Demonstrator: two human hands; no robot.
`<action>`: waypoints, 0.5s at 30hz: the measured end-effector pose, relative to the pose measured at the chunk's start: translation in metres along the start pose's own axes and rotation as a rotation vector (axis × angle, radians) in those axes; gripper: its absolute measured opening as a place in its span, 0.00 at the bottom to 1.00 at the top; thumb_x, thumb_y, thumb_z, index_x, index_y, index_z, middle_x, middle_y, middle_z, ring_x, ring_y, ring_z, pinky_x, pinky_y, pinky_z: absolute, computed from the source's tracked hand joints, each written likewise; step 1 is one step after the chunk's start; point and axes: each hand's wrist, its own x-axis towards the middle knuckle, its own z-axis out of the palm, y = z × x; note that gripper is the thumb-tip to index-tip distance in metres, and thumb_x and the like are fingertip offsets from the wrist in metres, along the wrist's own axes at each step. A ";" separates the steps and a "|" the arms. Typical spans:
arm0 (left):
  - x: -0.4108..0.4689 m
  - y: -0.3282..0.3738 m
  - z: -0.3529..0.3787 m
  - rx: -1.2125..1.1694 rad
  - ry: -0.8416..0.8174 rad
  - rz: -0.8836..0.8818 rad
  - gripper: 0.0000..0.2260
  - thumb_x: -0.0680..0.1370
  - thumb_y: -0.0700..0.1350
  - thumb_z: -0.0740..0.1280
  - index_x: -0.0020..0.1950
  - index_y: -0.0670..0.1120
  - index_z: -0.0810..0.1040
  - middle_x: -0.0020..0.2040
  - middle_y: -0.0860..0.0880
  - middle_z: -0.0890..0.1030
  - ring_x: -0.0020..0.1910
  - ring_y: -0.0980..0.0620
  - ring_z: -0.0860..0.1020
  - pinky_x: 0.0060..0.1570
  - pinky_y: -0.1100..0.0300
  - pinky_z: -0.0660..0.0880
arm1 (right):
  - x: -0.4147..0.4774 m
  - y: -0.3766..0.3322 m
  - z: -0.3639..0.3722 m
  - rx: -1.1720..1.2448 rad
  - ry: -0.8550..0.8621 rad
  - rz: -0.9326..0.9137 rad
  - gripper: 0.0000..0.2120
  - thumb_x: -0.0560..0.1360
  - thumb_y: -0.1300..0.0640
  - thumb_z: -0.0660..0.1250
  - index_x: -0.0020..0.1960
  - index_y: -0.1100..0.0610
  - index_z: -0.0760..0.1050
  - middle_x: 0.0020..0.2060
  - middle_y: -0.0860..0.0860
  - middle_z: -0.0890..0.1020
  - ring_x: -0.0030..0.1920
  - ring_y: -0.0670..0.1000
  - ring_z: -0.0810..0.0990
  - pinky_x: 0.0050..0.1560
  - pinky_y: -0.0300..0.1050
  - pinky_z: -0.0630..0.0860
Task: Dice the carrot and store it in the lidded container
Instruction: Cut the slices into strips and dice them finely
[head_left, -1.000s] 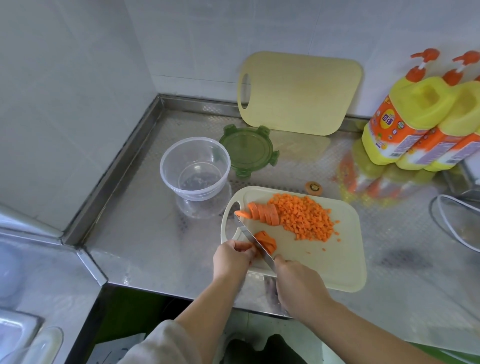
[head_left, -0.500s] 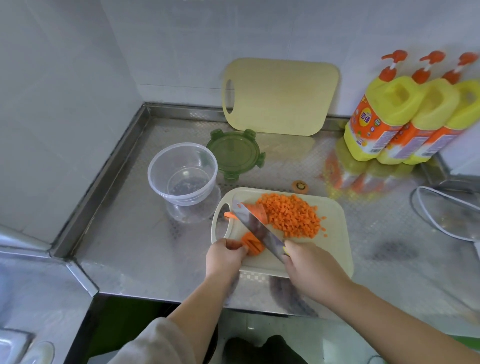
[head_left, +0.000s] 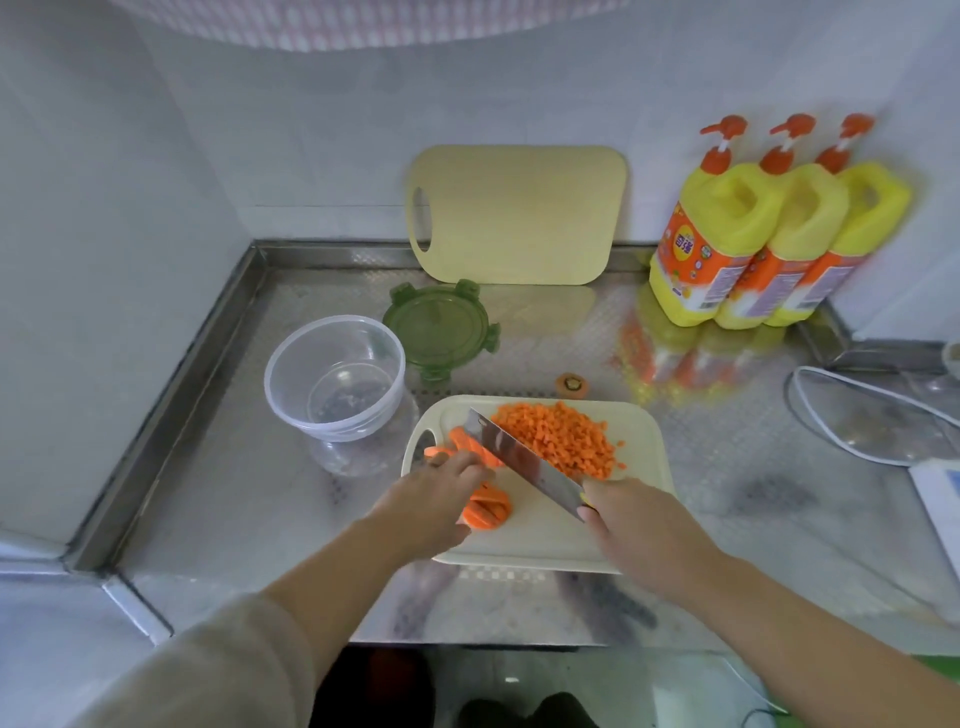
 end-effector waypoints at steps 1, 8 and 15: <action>0.004 0.000 -0.002 0.199 -0.052 0.074 0.28 0.75 0.47 0.68 0.73 0.49 0.63 0.71 0.51 0.64 0.66 0.46 0.69 0.68 0.44 0.62 | -0.001 0.002 -0.001 -0.015 0.001 0.003 0.07 0.82 0.52 0.52 0.45 0.51 0.59 0.45 0.51 0.76 0.49 0.55 0.76 0.39 0.45 0.62; 0.029 0.010 -0.011 0.497 -0.078 0.214 0.19 0.76 0.40 0.62 0.67 0.45 0.68 0.65 0.46 0.70 0.59 0.43 0.72 0.44 0.50 0.67 | -0.005 0.013 0.003 -0.005 0.015 0.048 0.05 0.82 0.52 0.51 0.48 0.51 0.60 0.39 0.48 0.70 0.40 0.52 0.70 0.38 0.45 0.65; 0.023 0.014 -0.007 0.304 -0.104 0.033 0.20 0.73 0.50 0.66 0.64 0.45 0.71 0.60 0.47 0.73 0.57 0.44 0.74 0.59 0.47 0.70 | -0.005 0.015 0.005 -0.018 0.038 0.038 0.07 0.82 0.53 0.52 0.56 0.53 0.65 0.45 0.51 0.76 0.49 0.54 0.77 0.39 0.45 0.64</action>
